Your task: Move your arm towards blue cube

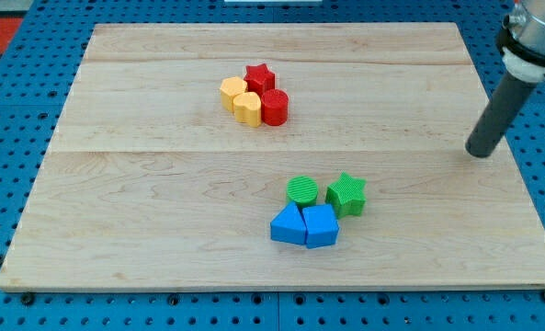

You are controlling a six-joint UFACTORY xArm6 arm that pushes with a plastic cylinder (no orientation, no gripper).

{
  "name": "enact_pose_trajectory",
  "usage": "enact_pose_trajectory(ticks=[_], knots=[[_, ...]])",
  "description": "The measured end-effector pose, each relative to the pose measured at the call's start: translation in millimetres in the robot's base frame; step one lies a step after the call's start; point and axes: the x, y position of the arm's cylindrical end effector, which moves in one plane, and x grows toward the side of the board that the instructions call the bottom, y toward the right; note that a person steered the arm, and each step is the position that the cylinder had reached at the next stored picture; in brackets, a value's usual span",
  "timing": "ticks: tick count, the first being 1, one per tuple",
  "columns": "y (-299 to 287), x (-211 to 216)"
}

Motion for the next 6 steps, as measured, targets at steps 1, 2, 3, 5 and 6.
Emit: enact_pose_trajectory(ticks=[1, 2, 3, 5, 6], knots=[[-17, -29], [-36, -41], [-27, 17], [-95, 131], [-173, 131]])
